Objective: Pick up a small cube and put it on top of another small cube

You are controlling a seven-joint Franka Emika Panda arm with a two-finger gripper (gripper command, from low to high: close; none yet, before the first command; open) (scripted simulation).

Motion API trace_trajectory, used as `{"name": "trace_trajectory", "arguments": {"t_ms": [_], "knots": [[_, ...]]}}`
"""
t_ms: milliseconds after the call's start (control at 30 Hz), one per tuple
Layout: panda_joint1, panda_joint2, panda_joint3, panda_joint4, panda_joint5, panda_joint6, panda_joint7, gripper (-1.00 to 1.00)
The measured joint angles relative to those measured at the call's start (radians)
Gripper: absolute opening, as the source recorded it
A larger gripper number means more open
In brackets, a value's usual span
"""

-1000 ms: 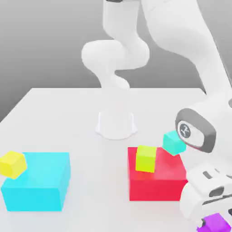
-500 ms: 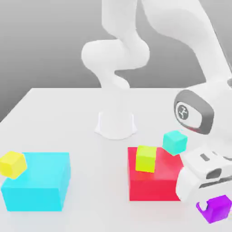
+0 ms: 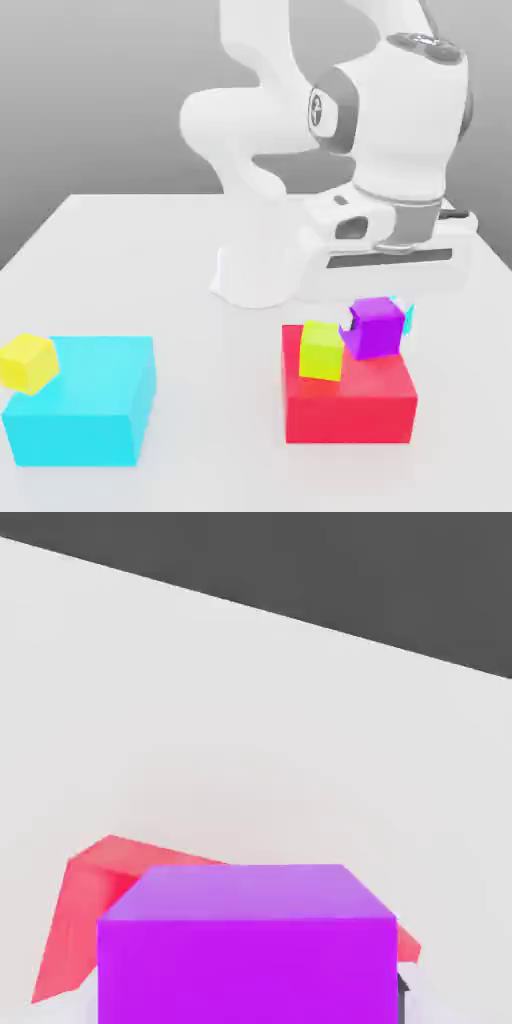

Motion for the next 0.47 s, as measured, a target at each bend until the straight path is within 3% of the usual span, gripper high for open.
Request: {"name": "trace_trajectory", "arguments": {"t_ms": [200,367,400,467], "knots": [[0.020,-0.187,-0.054,-0.143,0.082,-0.036,-0.074,-1.00],[0.013,-0.058,-0.043,-0.201,0.086,0.151,-0.075,-1.00],[0.012,-0.040,-0.041,-0.207,0.085,0.175,-0.074,1.00],[0.012,-0.040,-0.041,-0.207,0.085,0.175,-0.074,1.00]]}}
